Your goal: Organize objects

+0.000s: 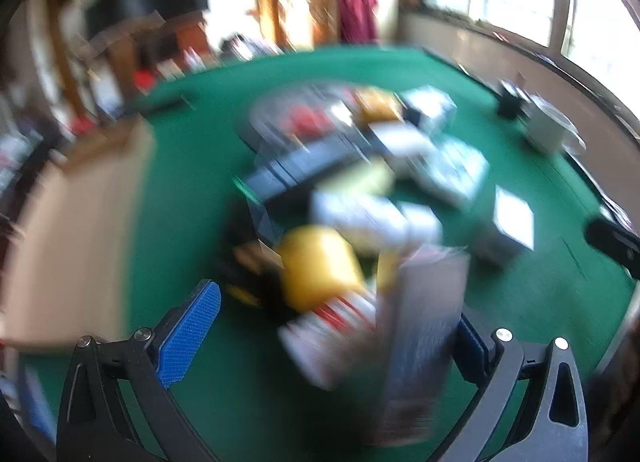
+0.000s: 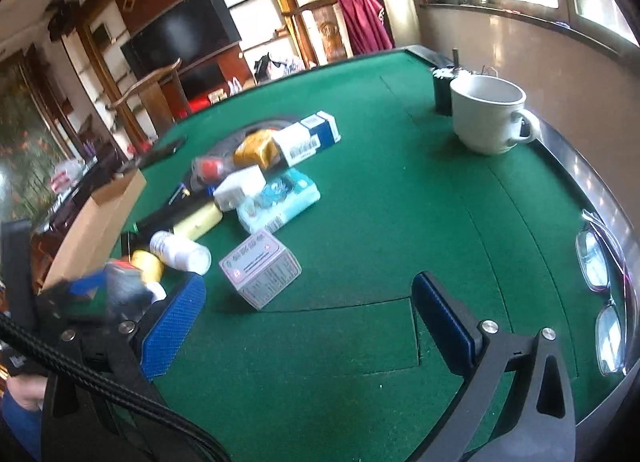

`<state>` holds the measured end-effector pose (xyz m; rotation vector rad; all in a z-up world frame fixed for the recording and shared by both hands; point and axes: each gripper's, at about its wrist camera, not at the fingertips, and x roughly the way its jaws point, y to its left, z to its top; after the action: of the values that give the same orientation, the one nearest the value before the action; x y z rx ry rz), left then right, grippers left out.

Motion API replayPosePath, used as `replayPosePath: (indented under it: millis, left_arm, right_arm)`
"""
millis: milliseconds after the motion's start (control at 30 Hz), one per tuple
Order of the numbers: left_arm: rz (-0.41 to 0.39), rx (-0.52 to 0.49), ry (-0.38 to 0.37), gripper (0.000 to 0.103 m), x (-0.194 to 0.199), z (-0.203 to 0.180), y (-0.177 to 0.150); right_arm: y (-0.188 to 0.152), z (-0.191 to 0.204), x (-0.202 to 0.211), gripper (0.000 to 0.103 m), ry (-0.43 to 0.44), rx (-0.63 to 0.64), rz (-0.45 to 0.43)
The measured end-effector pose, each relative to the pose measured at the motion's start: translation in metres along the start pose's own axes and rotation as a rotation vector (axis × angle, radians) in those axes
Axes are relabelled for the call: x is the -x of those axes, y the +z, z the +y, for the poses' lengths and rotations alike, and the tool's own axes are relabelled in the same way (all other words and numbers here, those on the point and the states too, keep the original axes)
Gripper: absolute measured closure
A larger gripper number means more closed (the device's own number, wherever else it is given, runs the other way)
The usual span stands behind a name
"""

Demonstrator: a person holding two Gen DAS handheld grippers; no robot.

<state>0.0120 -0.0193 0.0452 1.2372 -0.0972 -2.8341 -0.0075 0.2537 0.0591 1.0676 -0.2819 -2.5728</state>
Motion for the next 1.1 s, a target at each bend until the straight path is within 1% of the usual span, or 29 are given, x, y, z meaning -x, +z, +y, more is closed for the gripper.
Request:
replayPosePath:
  millis: [33, 67, 100, 200, 233, 300, 333, 367, 433, 467, 567, 633, 667, 700, 733, 767, 833, 867, 933, 1000, 1033, 1067, 1100]
  left_arm:
    - [-0.021, 0.007, 0.039, 0.002, 0.005, 0.007, 0.003]
    - [-0.026, 0.013, 0.064, 0.002, 0.009, 0.014, 0.005]
    - [-0.021, 0.017, 0.058, 0.002, 0.012, 0.022, 0.005]
    - [-0.008, 0.074, -0.04, 0.003, 0.026, 0.045, -0.006]
    - [0.006, 0.109, -0.09, 0.004, 0.029, 0.052, -0.012]
    - [0.021, 0.167, -0.151, 0.011, 0.037, 0.061, -0.029]
    - [0.019, 0.176, -0.158, 0.018, 0.042, 0.064, -0.036]
    - [0.017, 0.169, -0.173, 0.022, 0.046, 0.065, -0.043]
    - [-0.002, 0.111, -0.186, 0.028, 0.055, 0.062, -0.049]
    - [-0.015, 0.069, -0.192, 0.029, 0.059, 0.059, -0.052]
    - [-0.018, -0.078, -0.272, 0.029, 0.07, 0.044, -0.059]
    - [-0.028, -0.187, -0.288, 0.029, 0.076, 0.033, -0.062]
    - [-0.029, -0.225, -0.293, 0.03, 0.077, 0.029, -0.063]
    - [-0.012, -0.26, -0.306, 0.031, 0.072, 0.022, -0.061]
    - [0.004, -0.282, -0.309, 0.042, 0.069, 0.019, -0.061]
    - [0.019, -0.294, -0.314, 0.05, 0.065, 0.016, -0.06]
    - [0.065, -0.33, -0.337, 0.053, 0.055, 0.01, -0.062]
    - [0.054, -0.346, -0.32, 0.055, 0.055, 0.009, -0.065]
    - [0.088, -0.365, -0.331, 0.059, 0.049, 0.003, -0.066]
    - [0.101, -0.365, -0.347, 0.061, 0.045, -0.002, -0.07]
    - [0.106, -0.365, -0.344, 0.064, 0.042, -0.004, -0.072]
    - [0.114, -0.366, -0.329, 0.073, 0.04, -0.008, -0.075]
    - [0.125, -0.356, -0.323, 0.076, 0.036, -0.011, -0.076]
  right_arm:
    - [0.001, 0.0, -0.001, 0.0, 0.002, -0.003, -0.004]
    - [0.001, 0.0, 0.0, 0.0, -0.001, 0.0, -0.007]
    - [0.001, 0.001, 0.0, 0.0, -0.013, 0.014, -0.006]
    - [0.0, 0.006, 0.006, 0.0, -0.068, 0.07, -0.023]
    - [0.0, 0.008, 0.008, 0.0, -0.077, 0.083, -0.03]
    - [-0.002, 0.011, 0.014, 0.0, -0.064, 0.094, -0.056]
    - [-0.002, 0.012, 0.016, 0.0, -0.05, 0.098, -0.068]
    - [-0.002, 0.014, 0.019, 0.0, -0.026, 0.106, -0.08]
    - [-0.004, 0.02, 0.024, 0.0, -0.01, 0.123, -0.097]
    - [-0.005, 0.022, 0.026, 0.0, 0.002, 0.126, -0.111]
    - [-0.005, 0.025, 0.032, 0.0, 0.055, 0.116, -0.124]
    - [-0.006, 0.027, 0.034, 0.0, 0.068, 0.119, -0.127]
    - [-0.007, 0.028, 0.033, 0.0, 0.066, 0.122, -0.125]
    - [-0.007, 0.029, 0.033, 0.0, 0.073, 0.125, -0.118]
    - [-0.008, 0.03, 0.032, 0.0, 0.083, 0.127, -0.112]
    - [-0.009, 0.03, 0.031, 0.0, 0.089, 0.128, -0.108]
    - [-0.011, 0.032, 0.03, 0.0, 0.095, 0.137, -0.101]
    - [-0.012, 0.032, 0.03, 0.0, 0.101, 0.143, -0.098]
    - [-0.012, 0.032, 0.029, 0.0, 0.101, 0.144, -0.094]
    - [-0.012, 0.031, 0.027, 0.0, 0.101, 0.141, -0.083]
    - [-0.012, 0.029, 0.026, 0.0, 0.103, 0.137, -0.078]
    - [-0.011, 0.028, 0.024, 0.0, 0.103, 0.13, -0.072]
    - [-0.011, 0.027, 0.022, 0.0, 0.102, 0.127, -0.064]
